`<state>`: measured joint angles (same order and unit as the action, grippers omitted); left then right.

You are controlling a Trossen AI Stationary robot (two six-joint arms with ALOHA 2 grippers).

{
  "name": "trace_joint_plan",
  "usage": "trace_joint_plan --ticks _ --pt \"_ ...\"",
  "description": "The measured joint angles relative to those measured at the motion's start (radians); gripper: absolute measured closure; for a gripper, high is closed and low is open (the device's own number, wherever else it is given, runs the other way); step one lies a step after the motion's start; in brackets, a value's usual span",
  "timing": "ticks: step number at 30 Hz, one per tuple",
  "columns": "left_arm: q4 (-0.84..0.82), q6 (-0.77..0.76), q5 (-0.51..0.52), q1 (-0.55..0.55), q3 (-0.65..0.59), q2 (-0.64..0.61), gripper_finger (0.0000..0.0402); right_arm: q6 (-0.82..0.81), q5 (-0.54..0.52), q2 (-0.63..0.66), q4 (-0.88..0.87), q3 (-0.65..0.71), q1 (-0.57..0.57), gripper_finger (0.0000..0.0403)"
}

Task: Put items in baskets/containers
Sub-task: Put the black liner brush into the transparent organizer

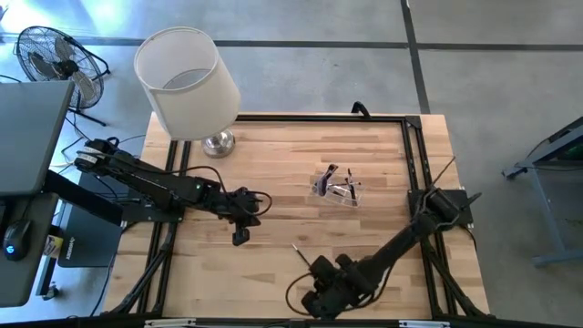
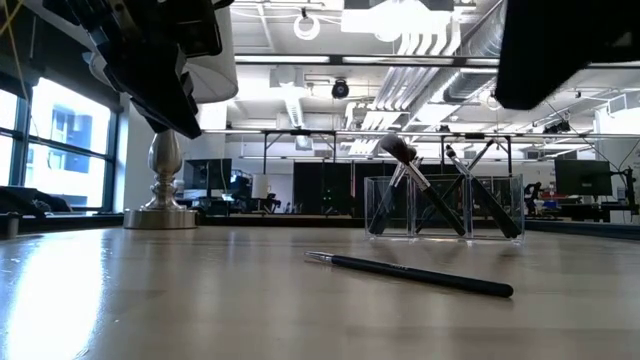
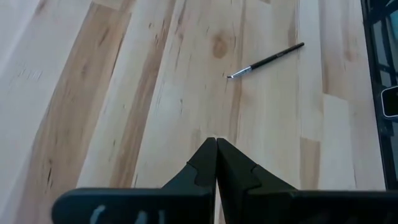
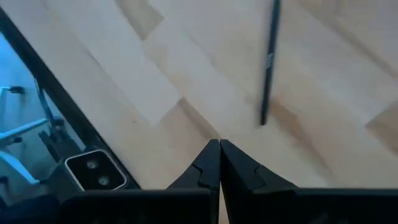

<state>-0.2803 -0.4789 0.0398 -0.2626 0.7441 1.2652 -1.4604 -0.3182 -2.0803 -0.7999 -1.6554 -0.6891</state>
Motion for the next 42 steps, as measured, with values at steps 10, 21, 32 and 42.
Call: trace_joint_plan --ticks 10,21,32,42 --pt "0.0 0.072 0.003 0.0 0.001 0.014 0.0402 0.05 0.0 -0.044 0.012 0.002 -0.001 0.0403" --pt "-0.007 0.199 -0.02 0.0 0.001 0.014 0.0402 0.208 -0.062 -0.044 0.014 0.002 0.068 0.036" --pt "-0.006 0.25 -0.023 0.0 0.002 0.014 0.0402 0.378 -0.128 -0.077 0.043 0.002 0.082 0.0259" --pt "0.002 0.326 -0.023 0.0 0.001 0.014 0.0401 0.371 -0.092 -0.167 -0.007 -0.002 0.082 0.0237"
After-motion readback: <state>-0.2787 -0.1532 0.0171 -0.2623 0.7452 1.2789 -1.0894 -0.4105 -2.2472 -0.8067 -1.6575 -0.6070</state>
